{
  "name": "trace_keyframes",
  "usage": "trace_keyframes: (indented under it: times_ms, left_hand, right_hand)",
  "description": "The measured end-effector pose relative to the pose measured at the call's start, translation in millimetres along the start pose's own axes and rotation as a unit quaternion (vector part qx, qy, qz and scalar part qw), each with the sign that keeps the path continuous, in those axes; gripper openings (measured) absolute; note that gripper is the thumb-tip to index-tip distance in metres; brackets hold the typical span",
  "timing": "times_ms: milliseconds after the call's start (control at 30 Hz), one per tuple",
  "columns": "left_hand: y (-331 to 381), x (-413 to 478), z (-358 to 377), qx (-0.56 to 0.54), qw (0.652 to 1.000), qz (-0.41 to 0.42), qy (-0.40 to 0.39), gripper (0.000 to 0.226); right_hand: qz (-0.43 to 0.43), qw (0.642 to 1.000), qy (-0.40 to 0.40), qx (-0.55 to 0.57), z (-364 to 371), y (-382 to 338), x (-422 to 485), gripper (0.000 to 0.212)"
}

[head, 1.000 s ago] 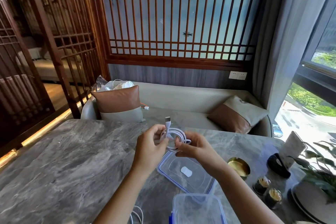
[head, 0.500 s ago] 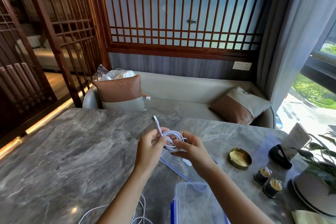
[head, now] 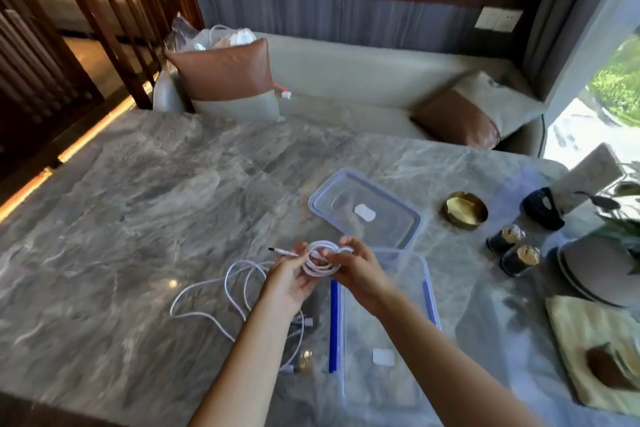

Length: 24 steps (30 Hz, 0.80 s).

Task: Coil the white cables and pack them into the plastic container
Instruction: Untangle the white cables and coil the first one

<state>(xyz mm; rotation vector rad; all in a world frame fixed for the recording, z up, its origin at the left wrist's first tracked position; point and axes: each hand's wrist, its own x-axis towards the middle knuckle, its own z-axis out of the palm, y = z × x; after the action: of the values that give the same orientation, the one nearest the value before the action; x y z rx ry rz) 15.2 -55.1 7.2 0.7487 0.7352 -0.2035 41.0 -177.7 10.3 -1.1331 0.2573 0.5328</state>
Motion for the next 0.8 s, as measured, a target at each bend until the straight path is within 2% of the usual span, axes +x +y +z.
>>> trace_keyframes:
  times_ms: [100,200,267,333,367,500,567,800]
  left_hand:
    - [-3,6,-8,-0.02,1.0,0.007,-0.01,0.015]
    - [-4,14,-10,-0.001,0.999,0.04,0.004,0.012]
    - [-5,21,-10,0.088,0.986,0.132,0.043,0.012]
    - [-3,27,-11,0.246,0.939,0.229,0.071,0.016]
    - [-1,29,-11,0.308,0.915,0.252,0.07,0.014]
    - [0,36,-10,0.423,0.861,0.275,0.069,0.011]
    - [-2,40,-9,0.453,0.844,0.278,0.068,0.01]
    - [-7,45,-8,0.438,0.853,0.27,0.089,0.008]
  right_hand:
    - [-0.036,0.998,-0.029,-0.038,-1,2,1,0.024]
    - [-0.079,0.987,-0.06,-0.126,-1,-3,6,0.015]
    - [-0.091,0.977,-0.079,-0.174,-2,-4,9,0.013]
    - [-0.087,0.97,-0.089,-0.209,-5,-6,12,0.015]
    - [-0.082,0.966,-0.096,-0.224,-7,-7,14,0.015]
    - [-0.061,0.95,-0.128,-0.277,-13,-11,28,0.022]
    - [-0.048,0.946,-0.141,-0.287,-15,-14,35,0.025]
    - [-0.05,0.892,-0.183,-0.411,-14,-19,50,0.027]
